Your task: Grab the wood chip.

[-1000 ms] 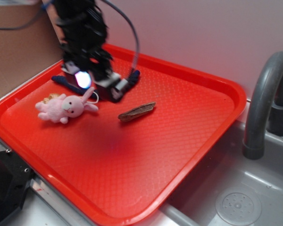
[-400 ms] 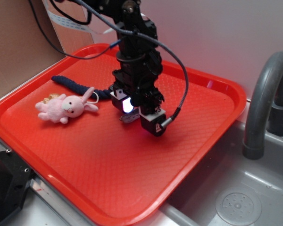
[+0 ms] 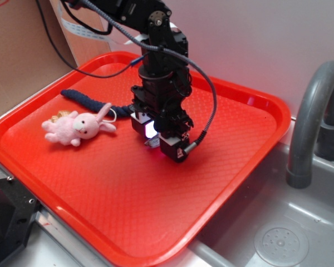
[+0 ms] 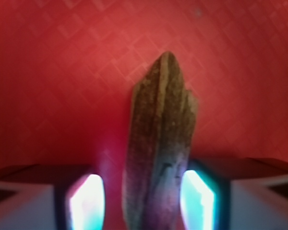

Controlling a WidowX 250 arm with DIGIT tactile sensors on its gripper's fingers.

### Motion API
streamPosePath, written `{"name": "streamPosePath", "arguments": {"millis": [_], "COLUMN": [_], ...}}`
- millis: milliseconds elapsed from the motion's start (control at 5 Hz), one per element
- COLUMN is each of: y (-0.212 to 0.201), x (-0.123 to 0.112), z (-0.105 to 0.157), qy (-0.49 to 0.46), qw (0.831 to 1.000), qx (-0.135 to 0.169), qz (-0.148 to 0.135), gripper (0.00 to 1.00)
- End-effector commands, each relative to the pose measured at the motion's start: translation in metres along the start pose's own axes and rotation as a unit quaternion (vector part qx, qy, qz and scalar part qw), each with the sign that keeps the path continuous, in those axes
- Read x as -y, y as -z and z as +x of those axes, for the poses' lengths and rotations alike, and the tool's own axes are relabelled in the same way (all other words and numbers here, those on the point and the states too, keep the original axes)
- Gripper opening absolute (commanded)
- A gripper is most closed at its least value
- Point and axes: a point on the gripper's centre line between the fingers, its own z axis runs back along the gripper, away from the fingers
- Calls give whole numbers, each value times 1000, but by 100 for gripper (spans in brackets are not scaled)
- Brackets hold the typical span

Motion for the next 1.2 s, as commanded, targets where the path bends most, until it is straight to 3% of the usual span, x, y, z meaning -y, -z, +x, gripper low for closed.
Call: {"name": "streamPosePath", "arguments": {"millis": [0, 200, 400, 600, 800, 1000], "y": [-15, -63, -107, -146, -168, -172], "x": [-9, -27, -43, -62, -73, -66], "z": [-6, -19, -44, -64, -85, -74], "qy": [-16, -107, -142, -109, -121, -109], "qw": [999, 994, 986, 977, 977, 989], "qx": [4, -19, -12, -4, 25, 14], "qz": [40, 7, -92, -180, -175, -101], "gripper": [0, 0, 0, 0, 0, 0]}}
